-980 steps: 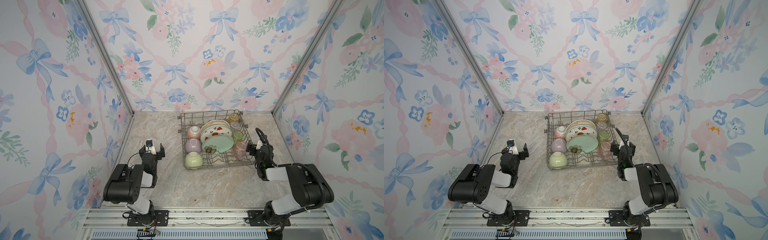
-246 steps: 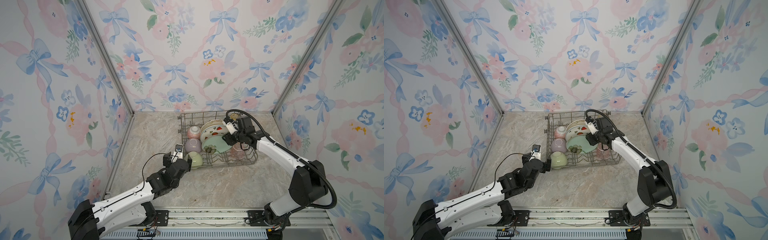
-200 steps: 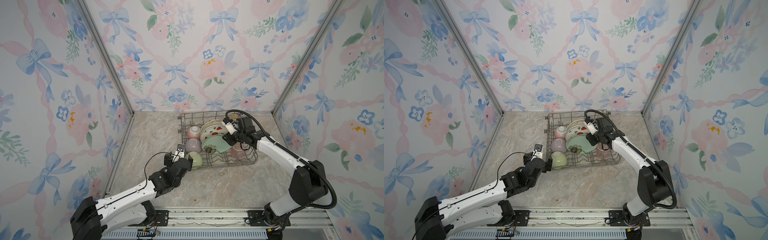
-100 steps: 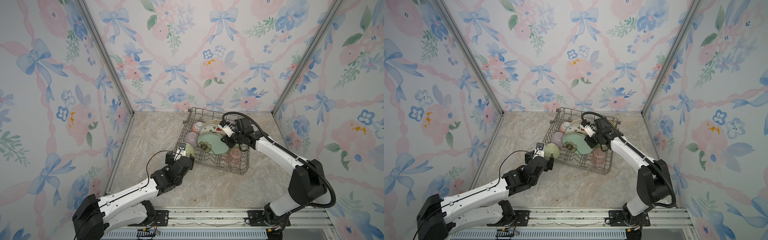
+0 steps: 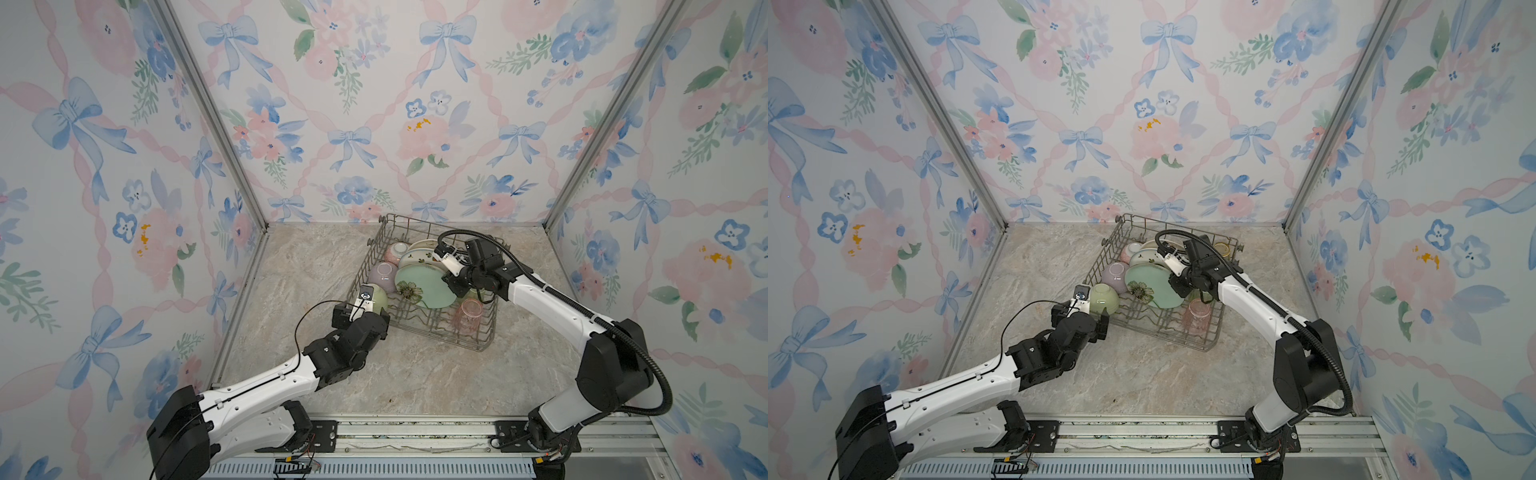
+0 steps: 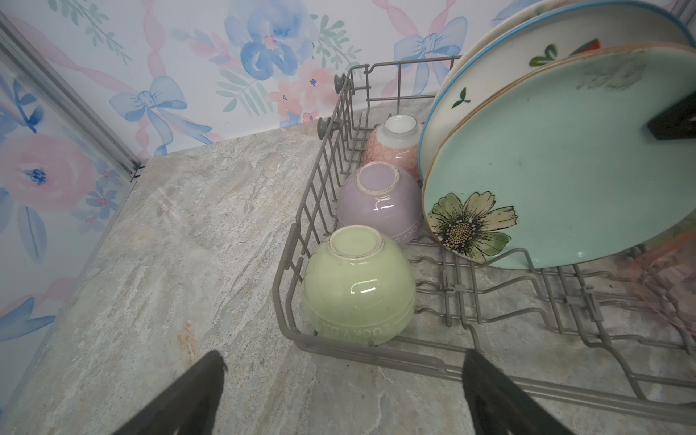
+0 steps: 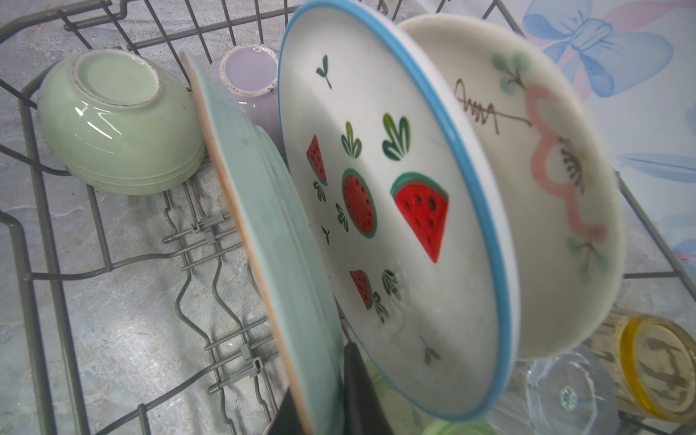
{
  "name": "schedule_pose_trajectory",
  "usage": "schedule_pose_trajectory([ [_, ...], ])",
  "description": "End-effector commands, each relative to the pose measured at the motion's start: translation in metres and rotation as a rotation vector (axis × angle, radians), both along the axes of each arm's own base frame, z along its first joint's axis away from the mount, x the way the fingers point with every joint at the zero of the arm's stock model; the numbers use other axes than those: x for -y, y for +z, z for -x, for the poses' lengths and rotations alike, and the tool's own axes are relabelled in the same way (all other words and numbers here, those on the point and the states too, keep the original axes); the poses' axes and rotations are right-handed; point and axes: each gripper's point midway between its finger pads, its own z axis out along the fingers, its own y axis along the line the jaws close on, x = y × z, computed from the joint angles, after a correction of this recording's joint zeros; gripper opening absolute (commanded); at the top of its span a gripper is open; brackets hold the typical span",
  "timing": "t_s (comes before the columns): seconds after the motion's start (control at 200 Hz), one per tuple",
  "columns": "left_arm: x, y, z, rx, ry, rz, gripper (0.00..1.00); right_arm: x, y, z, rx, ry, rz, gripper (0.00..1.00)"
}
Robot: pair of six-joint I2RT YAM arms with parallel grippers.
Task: Unload the mixed dishes from the dish rack
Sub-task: 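Grasp the mint-green plate rim with the right gripper and tilt it upward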
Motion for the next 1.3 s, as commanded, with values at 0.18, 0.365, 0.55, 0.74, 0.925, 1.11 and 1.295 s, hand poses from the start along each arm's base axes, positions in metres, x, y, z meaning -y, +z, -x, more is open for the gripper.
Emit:
schedule_pose_trajectory([
  [0.18, 0.008, 0.008, -0.002, -0.003, -0.022, -0.003, 0.98, -0.001, 0.018, -0.001, 0.031, -0.043, -0.031, 0.0],
  [0.365, 0.012, 0.005, -0.004, -0.015, -0.026, 0.002, 0.98, -0.003, 0.03, 0.001, 0.067, -0.037, -0.054, 0.0],
  [0.55, 0.014, 0.005, -0.005, -0.019, -0.024, 0.011, 0.98, -0.003, 0.047, 0.001, 0.115, -0.054, -0.087, 0.0],
  [0.74, 0.014, 0.004, -0.004, -0.021, -0.024, 0.016, 0.98, -0.008, 0.066, 0.002, 0.148, -0.053, -0.098, 0.0],
  [0.925, 0.011, -0.001, -0.002, -0.031, -0.018, 0.026, 0.98, -0.007, 0.077, 0.001, 0.203, -0.071, -0.108, 0.0],
  [1.11, 0.008, -0.002, 0.0, -0.028, -0.012, 0.036, 0.98, -0.006, 0.085, 0.0, 0.234, -0.086, -0.127, 0.0],
  [1.295, 0.009, 0.001, 0.001, -0.024, -0.016, 0.049, 0.98, -0.008, 0.095, 0.0, 0.252, -0.092, -0.15, 0.0],
])
